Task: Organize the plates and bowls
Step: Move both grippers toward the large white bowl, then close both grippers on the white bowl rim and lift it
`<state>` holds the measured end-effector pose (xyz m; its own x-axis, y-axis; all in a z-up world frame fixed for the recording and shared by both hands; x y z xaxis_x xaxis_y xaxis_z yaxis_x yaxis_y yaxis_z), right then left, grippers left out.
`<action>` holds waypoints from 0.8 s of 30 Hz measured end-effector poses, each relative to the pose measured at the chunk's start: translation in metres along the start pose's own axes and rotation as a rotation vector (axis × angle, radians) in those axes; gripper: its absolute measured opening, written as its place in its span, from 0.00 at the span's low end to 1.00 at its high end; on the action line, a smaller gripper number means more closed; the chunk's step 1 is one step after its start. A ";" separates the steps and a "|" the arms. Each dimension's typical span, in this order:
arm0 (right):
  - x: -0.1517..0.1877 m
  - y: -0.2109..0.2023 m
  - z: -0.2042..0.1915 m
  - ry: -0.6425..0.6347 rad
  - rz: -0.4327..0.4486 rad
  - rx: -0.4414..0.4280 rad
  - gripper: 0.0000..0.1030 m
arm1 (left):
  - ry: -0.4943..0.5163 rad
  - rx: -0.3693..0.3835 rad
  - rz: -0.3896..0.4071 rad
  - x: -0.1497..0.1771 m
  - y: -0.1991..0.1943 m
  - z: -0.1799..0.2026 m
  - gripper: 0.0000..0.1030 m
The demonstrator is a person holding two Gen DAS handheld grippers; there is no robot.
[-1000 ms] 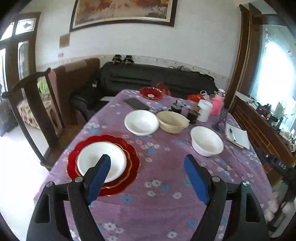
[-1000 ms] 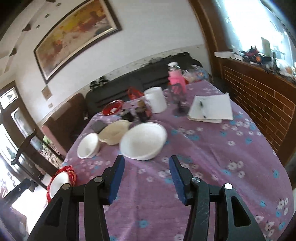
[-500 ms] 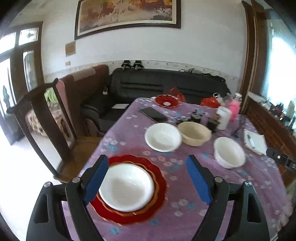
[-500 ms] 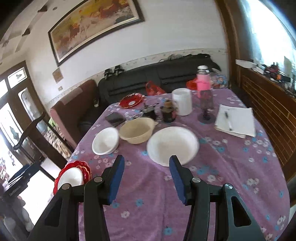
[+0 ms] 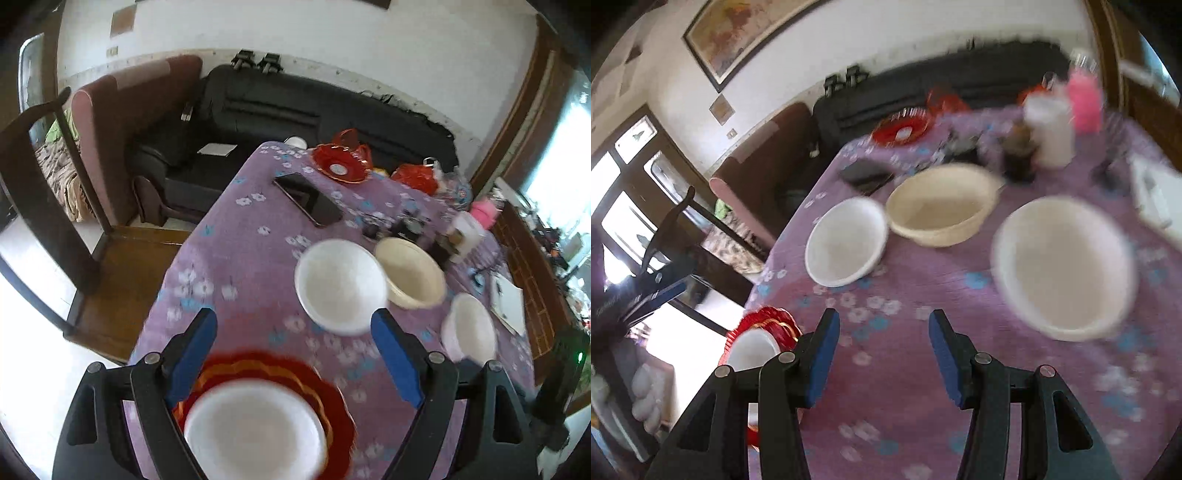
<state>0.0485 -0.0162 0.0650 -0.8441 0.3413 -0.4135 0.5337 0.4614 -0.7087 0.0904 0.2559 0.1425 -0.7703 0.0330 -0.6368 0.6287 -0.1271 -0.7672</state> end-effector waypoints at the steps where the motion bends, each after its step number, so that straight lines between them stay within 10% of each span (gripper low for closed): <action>1: -0.003 0.015 0.001 0.027 -0.016 -0.018 0.53 | -0.004 -0.003 -0.017 -0.006 0.011 -0.003 0.82; 6: -0.011 0.068 -0.001 0.067 -0.056 -0.024 0.53 | -0.041 0.023 -0.119 -0.028 0.073 -0.021 0.61; 24: -0.033 0.121 -0.004 0.114 -0.065 0.036 0.50 | 0.084 -0.022 -0.291 -0.042 0.189 0.015 0.63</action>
<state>0.1412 0.0313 -0.0048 -0.8643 0.4034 -0.3002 0.4745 0.4564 -0.7527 0.2398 0.2160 0.0253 -0.9075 0.1473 -0.3934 0.3857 -0.0787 -0.9193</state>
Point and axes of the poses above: each gripper's, at about its wrist camera, not at the fingertips, and y roughly the way its jaws point, z to its right, x to its underside, the point moved 3 cm from there along y, roughly the way its jaws point, and after that the axes turned 12 degrees about y, right-handed, at the moved point
